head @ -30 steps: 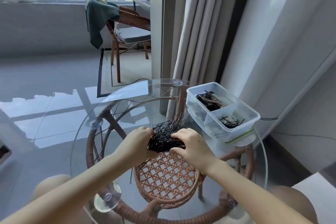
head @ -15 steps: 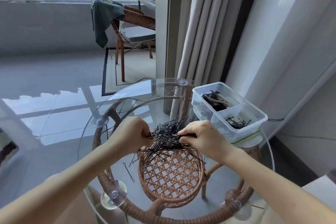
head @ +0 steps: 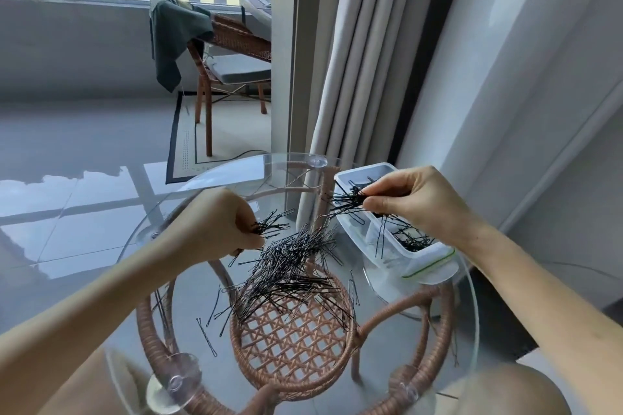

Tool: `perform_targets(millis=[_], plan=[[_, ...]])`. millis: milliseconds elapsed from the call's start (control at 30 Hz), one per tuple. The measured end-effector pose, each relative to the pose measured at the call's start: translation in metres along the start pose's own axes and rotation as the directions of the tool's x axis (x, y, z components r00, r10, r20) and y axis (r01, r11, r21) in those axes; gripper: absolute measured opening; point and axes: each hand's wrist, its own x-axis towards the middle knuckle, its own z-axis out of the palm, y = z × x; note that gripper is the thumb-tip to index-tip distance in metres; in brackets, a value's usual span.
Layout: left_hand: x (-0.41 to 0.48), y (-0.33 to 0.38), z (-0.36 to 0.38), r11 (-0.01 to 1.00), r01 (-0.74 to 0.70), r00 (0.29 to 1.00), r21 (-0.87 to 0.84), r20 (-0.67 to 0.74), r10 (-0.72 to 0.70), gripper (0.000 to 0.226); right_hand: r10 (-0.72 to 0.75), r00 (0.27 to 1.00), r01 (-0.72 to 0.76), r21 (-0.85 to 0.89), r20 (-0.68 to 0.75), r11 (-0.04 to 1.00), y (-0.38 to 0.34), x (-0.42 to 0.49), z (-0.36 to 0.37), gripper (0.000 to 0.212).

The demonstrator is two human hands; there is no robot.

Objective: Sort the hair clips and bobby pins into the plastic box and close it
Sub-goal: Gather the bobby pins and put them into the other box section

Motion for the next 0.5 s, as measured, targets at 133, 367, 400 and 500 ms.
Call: perform_targets(millis=[133,367,400,500], plan=[[0.012,0.011,-0.005,1.0,0.005,1.0,-0.015,0.01,-0.005,0.026,0.019,0.998,-0.02,-0.016,-0.052,1.0,0.007,0.006,-0.036,0.016],[0.028,0.037,0.001,1.0,-0.016,1.0,-0.018,0.016,0.017,0.022,0.131,0.991,-0.131,-0.012,0.0,0.991,0.06,0.005,-0.067,0.017],[0.029,0.041,0.003,0.999,-0.017,1.0,-0.033,0.019,0.018,0.019,0.151,0.988,-0.151,-0.005,0.024,0.989,0.068,0.004,-0.068,0.018],[0.033,0.052,0.01,0.997,-0.027,0.998,-0.07,0.058,0.032,0.016,0.196,0.971,-0.197,-0.011,0.133,0.98,0.083,0.001,-0.074,0.02]])
